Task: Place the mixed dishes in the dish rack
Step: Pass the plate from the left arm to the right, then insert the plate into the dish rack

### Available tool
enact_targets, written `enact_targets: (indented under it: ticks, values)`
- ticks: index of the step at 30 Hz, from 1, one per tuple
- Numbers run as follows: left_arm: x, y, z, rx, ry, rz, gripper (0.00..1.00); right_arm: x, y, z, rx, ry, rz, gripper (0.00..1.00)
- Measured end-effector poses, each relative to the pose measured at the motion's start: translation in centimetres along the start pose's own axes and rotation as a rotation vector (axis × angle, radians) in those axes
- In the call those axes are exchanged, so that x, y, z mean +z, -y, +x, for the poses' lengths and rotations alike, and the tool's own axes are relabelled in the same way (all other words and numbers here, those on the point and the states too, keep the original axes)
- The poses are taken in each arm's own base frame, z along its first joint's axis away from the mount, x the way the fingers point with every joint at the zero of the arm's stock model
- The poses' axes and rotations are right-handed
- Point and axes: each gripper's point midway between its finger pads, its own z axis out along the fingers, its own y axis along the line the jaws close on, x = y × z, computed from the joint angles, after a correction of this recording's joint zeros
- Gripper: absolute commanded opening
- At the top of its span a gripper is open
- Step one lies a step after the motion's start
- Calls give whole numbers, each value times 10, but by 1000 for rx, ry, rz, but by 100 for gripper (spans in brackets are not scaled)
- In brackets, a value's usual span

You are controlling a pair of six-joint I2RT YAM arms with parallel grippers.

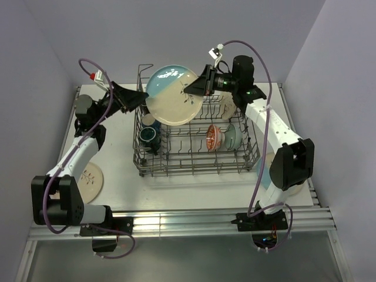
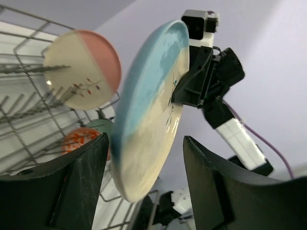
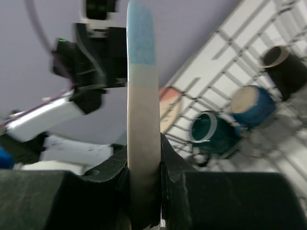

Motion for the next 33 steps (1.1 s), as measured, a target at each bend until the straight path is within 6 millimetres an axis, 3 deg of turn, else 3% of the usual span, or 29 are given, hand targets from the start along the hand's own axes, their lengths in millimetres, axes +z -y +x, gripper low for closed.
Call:
enact_targets:
  ticks: [1,8,11,15,19,24,33]
  values:
    - [2,-2,-4,14,3,-23,77,-3,6,-3,-15,7,31,0]
    - [-1,5,-54,210,136,-256,80,-33,39,-17,-151,41,286,0]
    - [-20,14,-77,311,226,-369,82,-47,50,-26,-211,56,408,0]
    - [-59,19,-90,391,332,-513,91,-64,66,-38,-272,80,572,0]
    - [-97,14,-84,417,407,-627,97,-86,90,-50,-307,118,761,0]
    - [-133,-2,-57,406,440,-737,99,-114,113,-54,-302,148,960,0]
    - [-166,-35,-28,357,432,-880,99,-141,127,-63,-309,197,1133,0]
